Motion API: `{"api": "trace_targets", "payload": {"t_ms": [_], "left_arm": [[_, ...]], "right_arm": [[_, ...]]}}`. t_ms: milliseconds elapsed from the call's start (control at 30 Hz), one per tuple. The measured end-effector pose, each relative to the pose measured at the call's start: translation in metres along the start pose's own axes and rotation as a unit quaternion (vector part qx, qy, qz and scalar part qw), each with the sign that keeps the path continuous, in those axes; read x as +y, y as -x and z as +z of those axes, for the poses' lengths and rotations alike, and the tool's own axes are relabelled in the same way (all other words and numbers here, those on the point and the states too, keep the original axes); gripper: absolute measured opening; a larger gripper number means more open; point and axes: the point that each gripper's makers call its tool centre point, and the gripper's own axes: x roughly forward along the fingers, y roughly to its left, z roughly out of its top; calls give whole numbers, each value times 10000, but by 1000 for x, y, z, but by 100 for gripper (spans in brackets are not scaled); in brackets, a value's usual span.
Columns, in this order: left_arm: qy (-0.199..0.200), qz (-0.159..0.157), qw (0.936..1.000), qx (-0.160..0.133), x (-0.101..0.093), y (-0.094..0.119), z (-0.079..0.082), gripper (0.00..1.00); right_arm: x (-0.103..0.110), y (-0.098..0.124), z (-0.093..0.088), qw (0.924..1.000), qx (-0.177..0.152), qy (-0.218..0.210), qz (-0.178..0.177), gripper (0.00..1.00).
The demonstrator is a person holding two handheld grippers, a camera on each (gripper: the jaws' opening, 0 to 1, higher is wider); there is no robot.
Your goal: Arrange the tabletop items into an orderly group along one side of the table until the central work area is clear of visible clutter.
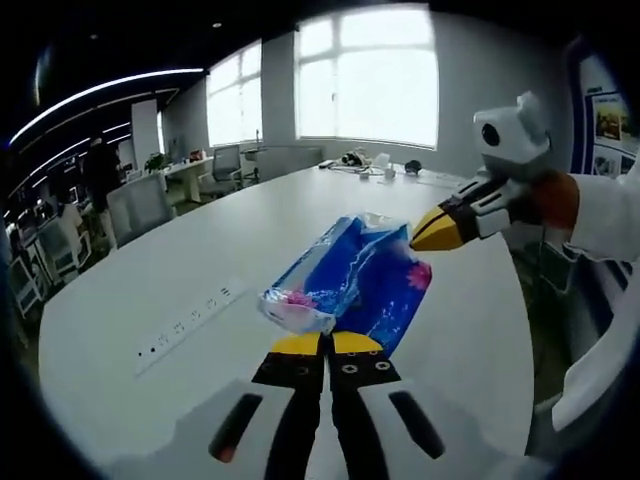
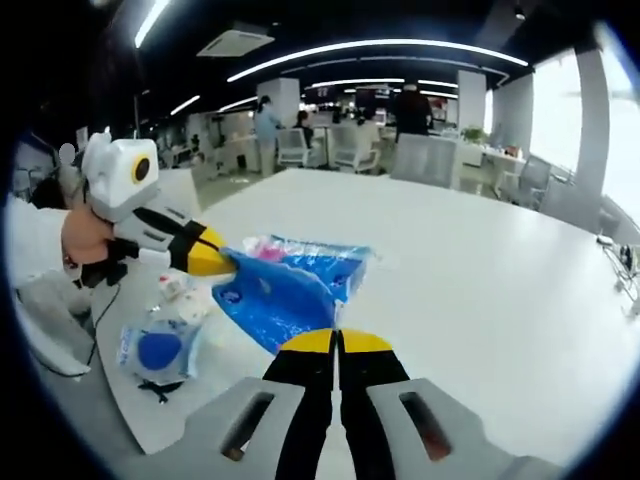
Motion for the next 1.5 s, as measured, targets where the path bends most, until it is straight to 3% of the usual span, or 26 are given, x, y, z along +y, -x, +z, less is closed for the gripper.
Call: {"api": "trace_targets", "payload": {"t_ms": [333,800,1200,1500], "left_arm": [[16,-135,9994,324,3,-56,-17,0],[145,-167,9977,648,18,-113,-48,0],[277,-118,9947,987,27,-130,-79,0],[359,-176,9931,1102,24,-134,-93,0]], "right_arm": [[-43,-30,-27,9994,224,-214,-127,0],[-72,-70,-66,9974,506,-473,-210,0],[-73,-92,-89,9957,671,-622,-126,0],[-73,-97,-100,9946,757,-700,-116,0]]}}
